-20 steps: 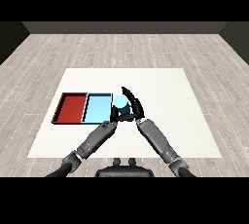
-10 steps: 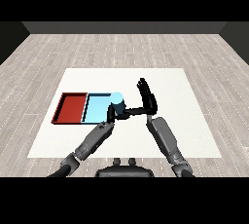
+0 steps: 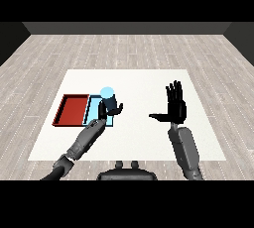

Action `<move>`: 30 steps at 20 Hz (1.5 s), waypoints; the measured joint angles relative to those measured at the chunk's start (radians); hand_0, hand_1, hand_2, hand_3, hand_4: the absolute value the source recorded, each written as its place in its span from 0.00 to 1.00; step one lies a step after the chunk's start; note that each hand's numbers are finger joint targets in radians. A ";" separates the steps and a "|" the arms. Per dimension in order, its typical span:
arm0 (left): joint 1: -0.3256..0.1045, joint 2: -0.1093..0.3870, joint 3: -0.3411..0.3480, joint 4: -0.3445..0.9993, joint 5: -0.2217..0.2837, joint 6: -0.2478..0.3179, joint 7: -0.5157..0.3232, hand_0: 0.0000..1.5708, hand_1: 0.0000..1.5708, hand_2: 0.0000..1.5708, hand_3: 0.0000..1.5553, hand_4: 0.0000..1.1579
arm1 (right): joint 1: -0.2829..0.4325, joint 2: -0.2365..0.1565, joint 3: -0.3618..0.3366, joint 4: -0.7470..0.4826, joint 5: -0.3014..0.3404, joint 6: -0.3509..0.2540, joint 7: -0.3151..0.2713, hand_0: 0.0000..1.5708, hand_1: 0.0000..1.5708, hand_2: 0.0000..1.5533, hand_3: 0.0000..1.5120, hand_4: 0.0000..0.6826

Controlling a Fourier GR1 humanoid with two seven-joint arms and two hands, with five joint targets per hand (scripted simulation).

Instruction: Pick the blue can and put it in the blue box

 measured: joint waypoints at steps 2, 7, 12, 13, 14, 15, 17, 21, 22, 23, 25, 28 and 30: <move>-0.038 0.022 0.031 0.046 -0.008 -0.013 0.023 1.00 1.00 1.00 0.95 0.98 | 0.024 -0.014 -0.030 -0.007 -0.018 0.020 -0.009 0.00 0.00 0.00 0.00 0.00; -0.112 0.071 0.107 0.172 -0.022 -0.058 0.073 1.00 1.00 1.00 0.97 0.95 | 0.036 -0.006 -0.052 -0.006 -0.007 0.007 -0.008 0.00 0.00 0.00 0.00 0.00; -0.176 0.102 0.156 0.384 -0.043 -0.109 0.090 1.00 1.00 1.00 0.95 0.91 | 0.029 -0.009 -0.089 0.038 -0.017 0.017 -0.019 0.00 0.00 0.00 0.00 0.00; -0.193 0.094 0.161 0.425 -0.047 -0.103 0.106 1.00 1.00 1.00 0.94 0.88 | 0.016 -0.011 -0.098 0.058 -0.016 0.018 -0.024 0.00 0.00 0.00 0.00 0.00; -0.212 0.096 0.169 0.471 -0.049 -0.110 0.120 1.00 1.00 1.00 0.93 0.88 | 0.015 -0.007 -0.098 0.068 -0.016 0.021 -0.028 0.00 0.00 0.00 0.00 0.00; -0.222 0.088 0.171 0.515 -0.055 -0.106 0.127 1.00 1.00 0.98 0.91 0.86 | 0.006 -0.007 -0.101 0.078 -0.017 0.020 -0.025 0.00 0.00 0.00 0.00 0.00; -0.243 0.086 0.178 0.595 -0.064 -0.110 0.152 1.00 1.00 0.96 0.87 0.85 | 0.009 -0.004 -0.104 0.089 -0.020 0.027 -0.032 0.00 0.00 0.00 0.00 0.00; -0.261 0.075 0.179 0.737 -0.088 -0.110 0.186 0.79 0.79 0.73 0.71 0.80 | -0.018 -0.004 -0.115 0.141 -0.016 0.032 -0.042 0.00 0.00 0.00 0.00 0.00; -0.264 0.067 0.175 0.769 -0.095 -0.107 0.206 0.57 0.57 0.53 0.61 0.78 | -0.019 -0.006 -0.120 0.152 -0.021 0.041 -0.045 0.00 0.00 0.00 0.00 0.00; -0.258 0.060 0.176 0.795 -0.096 -0.111 0.219 0.61 0.61 0.55 0.52 0.80 | -0.009 -0.006 -0.120 0.161 -0.021 0.050 -0.053 0.00 0.00 0.00 0.00 0.00; -0.248 0.047 0.172 0.841 -0.107 -0.121 0.231 0.56 0.56 0.48 0.27 0.81 | -0.023 -0.002 -0.121 0.178 -0.018 0.049 -0.056 0.00 0.00 0.00 0.00 0.00; -0.248 0.045 0.173 0.860 -0.118 -0.146 0.215 0.86 0.86 0.79 0.26 0.52 | -0.012 0.012 -0.110 0.173 -0.010 0.052 -0.074 0.00 0.00 0.00 0.00 0.00; -0.259 0.047 0.173 0.875 -0.123 -0.180 0.230 0.23 0.23 0.26 0.00 0.54 | -0.007 0.014 -0.110 0.174 -0.011 0.062 -0.084 0.00 0.00 0.00 0.00 0.00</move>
